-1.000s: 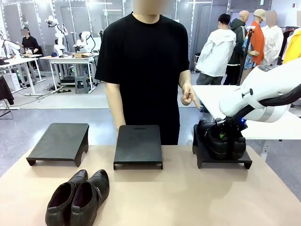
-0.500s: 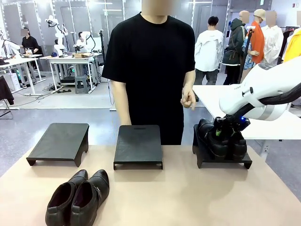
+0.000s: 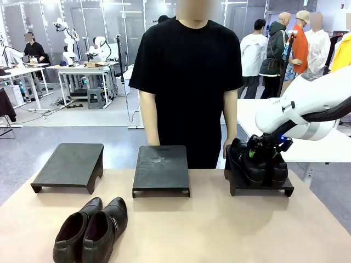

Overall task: Place the shoes on the stand as instructed by the person.
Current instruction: Pick up one pair of Shoes and place it on the Shoes Stand indicated by the person, then pick up another pair of Shoes and place it on the Shoes Stand indicated by the person.

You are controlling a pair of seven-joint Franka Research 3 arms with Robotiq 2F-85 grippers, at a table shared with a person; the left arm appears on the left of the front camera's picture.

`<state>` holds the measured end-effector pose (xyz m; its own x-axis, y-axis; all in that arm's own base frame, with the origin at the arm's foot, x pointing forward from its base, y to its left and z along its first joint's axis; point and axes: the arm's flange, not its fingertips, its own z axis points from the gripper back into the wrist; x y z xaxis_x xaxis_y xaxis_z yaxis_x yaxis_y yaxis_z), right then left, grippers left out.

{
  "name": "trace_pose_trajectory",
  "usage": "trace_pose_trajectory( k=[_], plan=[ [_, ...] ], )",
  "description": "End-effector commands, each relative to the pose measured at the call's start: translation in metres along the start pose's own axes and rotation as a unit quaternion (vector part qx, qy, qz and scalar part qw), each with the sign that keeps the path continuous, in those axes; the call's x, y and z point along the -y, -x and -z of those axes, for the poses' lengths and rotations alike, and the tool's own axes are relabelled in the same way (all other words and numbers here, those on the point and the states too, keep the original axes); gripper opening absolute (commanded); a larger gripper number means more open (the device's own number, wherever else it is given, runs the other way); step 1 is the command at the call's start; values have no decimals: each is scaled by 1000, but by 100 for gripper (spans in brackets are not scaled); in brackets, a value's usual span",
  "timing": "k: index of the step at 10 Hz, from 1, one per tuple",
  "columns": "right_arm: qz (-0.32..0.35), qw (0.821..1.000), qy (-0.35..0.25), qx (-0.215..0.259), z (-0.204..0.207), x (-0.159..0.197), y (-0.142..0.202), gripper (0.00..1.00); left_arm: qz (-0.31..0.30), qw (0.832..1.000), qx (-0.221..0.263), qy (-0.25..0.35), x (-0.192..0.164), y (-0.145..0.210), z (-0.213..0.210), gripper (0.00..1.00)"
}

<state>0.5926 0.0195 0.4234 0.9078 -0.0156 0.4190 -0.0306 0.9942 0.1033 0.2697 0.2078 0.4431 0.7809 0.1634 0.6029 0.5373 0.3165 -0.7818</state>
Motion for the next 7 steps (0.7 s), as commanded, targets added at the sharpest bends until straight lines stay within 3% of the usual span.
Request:
trace_pose_trajectory(
  k=[1,7],
  plan=[
    [1,1000,1,2,0,1,0,89,10,1000,-2,7,0,1,-1,100],
    [1,1000,1,2,0,1,0,89,10,1000,-2,7,0,1,-1,100]
  ],
)
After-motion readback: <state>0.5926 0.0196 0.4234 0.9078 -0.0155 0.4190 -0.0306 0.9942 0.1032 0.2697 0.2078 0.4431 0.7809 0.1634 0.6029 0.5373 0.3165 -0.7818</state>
